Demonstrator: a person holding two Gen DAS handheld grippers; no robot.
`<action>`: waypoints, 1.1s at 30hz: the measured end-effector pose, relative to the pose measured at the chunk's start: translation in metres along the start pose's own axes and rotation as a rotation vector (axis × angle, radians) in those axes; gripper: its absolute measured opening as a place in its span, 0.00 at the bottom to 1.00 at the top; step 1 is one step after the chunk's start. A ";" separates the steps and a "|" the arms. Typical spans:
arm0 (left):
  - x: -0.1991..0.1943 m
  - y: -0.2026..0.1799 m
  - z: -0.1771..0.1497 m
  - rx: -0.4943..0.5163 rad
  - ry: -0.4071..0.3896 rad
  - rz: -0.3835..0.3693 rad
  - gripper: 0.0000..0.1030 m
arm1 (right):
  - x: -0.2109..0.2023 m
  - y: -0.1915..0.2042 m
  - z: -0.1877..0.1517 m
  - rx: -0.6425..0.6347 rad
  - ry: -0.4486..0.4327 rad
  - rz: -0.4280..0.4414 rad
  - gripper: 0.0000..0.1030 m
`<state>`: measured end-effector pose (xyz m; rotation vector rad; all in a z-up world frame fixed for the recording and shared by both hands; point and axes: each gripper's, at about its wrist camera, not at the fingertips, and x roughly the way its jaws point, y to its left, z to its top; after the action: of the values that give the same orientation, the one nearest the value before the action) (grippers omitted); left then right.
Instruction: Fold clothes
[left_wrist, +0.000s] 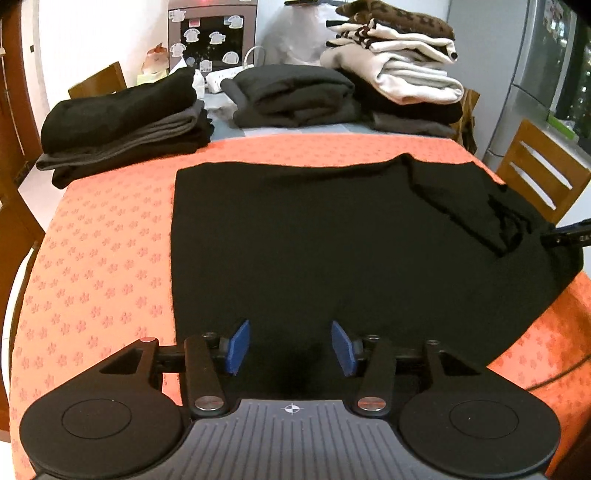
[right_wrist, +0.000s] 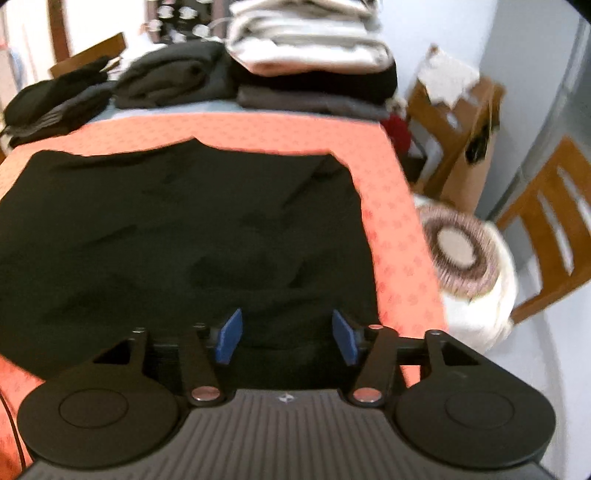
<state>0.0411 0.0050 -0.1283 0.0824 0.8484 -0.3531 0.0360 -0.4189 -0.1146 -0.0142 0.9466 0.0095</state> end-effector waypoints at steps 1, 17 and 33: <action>0.000 0.002 0.001 -0.001 0.002 0.008 0.52 | 0.004 -0.001 -0.001 0.003 0.003 0.012 0.61; 0.030 0.042 0.081 -0.035 -0.012 0.027 0.56 | -0.028 -0.026 0.089 -0.202 -0.016 0.133 0.60; 0.143 0.020 0.178 0.272 0.109 -0.062 0.56 | 0.093 -0.036 0.182 -0.458 0.118 0.239 0.58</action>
<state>0.2625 -0.0521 -0.1187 0.3313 0.9082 -0.5247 0.2386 -0.4516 -0.0834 -0.3274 1.0429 0.4505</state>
